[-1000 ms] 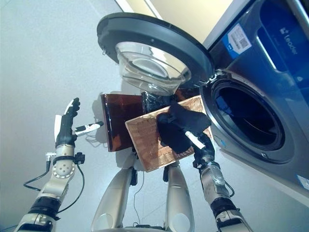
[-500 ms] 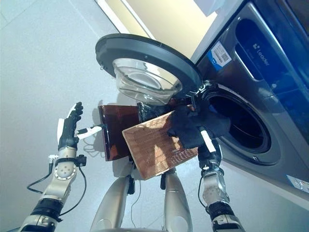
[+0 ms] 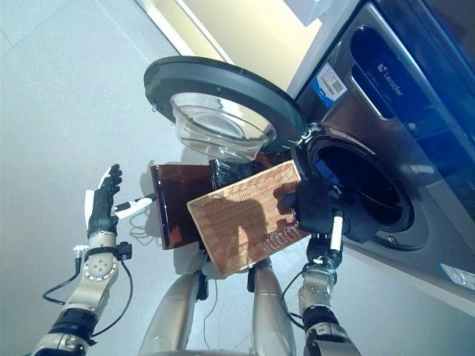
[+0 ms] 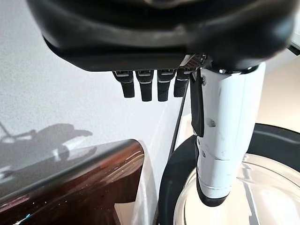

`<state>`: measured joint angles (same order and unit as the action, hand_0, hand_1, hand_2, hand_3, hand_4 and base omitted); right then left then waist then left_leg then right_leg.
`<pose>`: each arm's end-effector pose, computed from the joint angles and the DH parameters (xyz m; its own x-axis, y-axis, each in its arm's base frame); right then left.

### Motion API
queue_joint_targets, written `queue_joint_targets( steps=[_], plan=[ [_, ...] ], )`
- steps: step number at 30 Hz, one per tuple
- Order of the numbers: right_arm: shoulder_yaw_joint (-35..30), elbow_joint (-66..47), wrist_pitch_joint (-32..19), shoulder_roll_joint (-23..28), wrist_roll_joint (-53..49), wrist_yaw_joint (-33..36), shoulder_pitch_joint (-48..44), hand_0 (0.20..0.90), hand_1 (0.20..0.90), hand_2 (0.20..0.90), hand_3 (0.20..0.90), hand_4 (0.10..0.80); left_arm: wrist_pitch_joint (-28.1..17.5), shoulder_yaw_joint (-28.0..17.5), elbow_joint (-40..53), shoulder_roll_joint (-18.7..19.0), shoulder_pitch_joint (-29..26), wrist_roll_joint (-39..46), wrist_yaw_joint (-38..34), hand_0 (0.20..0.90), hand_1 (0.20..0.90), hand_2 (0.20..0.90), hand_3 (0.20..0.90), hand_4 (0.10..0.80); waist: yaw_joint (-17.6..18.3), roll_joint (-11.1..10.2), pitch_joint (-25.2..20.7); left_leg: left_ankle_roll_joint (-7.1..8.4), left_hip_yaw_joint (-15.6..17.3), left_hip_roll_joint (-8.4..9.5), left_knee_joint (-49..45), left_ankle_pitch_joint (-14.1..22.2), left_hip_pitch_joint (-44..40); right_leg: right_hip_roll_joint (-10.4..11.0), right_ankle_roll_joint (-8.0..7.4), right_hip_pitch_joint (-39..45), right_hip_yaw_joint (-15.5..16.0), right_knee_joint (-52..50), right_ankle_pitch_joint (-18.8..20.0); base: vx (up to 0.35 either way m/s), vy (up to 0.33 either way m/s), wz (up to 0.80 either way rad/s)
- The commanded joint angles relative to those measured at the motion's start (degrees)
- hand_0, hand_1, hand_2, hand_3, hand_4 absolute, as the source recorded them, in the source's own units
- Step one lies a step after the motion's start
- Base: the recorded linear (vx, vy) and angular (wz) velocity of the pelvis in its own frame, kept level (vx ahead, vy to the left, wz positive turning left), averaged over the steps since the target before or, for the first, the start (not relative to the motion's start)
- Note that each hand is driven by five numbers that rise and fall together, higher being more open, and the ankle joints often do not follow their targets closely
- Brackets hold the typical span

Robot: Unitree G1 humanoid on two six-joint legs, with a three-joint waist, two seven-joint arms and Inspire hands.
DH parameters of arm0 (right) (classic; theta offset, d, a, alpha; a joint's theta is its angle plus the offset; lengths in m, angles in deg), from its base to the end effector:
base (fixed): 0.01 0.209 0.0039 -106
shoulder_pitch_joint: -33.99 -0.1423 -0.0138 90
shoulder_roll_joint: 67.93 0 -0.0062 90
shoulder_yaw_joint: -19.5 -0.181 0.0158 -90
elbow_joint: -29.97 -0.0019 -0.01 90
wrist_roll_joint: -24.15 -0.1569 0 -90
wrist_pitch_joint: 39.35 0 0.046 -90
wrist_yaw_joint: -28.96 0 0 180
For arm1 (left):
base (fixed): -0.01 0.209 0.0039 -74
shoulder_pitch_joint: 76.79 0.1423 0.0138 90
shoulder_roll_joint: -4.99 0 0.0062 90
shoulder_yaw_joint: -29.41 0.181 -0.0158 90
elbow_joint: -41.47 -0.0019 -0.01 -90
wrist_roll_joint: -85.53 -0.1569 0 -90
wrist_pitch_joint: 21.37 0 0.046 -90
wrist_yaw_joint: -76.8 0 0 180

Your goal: Pick up the clothes and place them into the washing machine

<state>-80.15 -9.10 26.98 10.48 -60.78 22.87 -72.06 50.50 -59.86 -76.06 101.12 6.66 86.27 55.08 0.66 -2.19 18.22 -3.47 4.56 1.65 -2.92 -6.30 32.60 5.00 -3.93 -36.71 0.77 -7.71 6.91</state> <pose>0.2272 -0.2017 -0.0533 0.7801 -0.4893 -0.3899 0.4993 0.1112 0.8593 0.2305 0.2409 0.0103 0.9263 0.3649 0.0934 -0.3733 0.8563 0.3570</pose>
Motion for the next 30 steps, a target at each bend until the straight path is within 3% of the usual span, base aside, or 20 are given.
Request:
queue_joint_targets(
  steps=[1,9,23,30],
  plan=[
    [-3.1,-2.5,-6.1,2.3,-2.3,-0.6,-1.2,0.200,0.200,0.200,0.200,0.300,-4.4,-2.2,3.3,0.8,0.1,0.6,-3.4,0.900,0.900,0.900,0.900,0.800,-1.0,1.6,-2.9,2.42,-0.4,1.43,-3.2,4.5,3.2,-1.0,0.60,-0.8,2.8,3.4,0.5,0.000,0.000,0.00],
    [-7.8,1.0,-9.8,6.0,-4.6,3.2,-9.1,0.200,0.200,0.200,0.200,0.300,-4.8,-1.0,4.6,1.9,0.6,0.8,-3.2,0.900,0.900,0.900,0.900,0.800,-2.2,2.7,-3.0,2.33,-0.4,1.57,-2.9,4.3,3.8,-0.9,0.62,-1.7,2.5,3.3,0.6,0.000,0.000,0.00],
    [-16.0,4.6,-17.5,22.2,-3.0,14.9,-24.5,0.200,0.200,0.200,0.200,0.300,-5.0,0.5,5.4,5.2,3.1,2.1,-1.9,0.900,0.900,0.900,0.900,0.800,-4.5,5.1,-3.9,2.75,-0.5,1.78,-1.2,2.9,5.4,-0.8,0.51,-4.0,2.1,3.4,0.7,0.000,0.000,0.00],
    [-16.3,4.0,-19.6,28.0,0.9,21.4,-28.4,0.200,0.200,0.200,0.200,0.300,-5.4,0.2,8.5,6.7,4.2,2.4,-2.4,0.900,0.900,0.900,0.900,0.800,-5.0,6.6,-3.6,2.75,-0.4,1.85,-0.5,2.5,6.6,-0.7,0.54,-6.0,1.8,3.2,0.9,0.003,-0.001,-0.02]
  ],
)
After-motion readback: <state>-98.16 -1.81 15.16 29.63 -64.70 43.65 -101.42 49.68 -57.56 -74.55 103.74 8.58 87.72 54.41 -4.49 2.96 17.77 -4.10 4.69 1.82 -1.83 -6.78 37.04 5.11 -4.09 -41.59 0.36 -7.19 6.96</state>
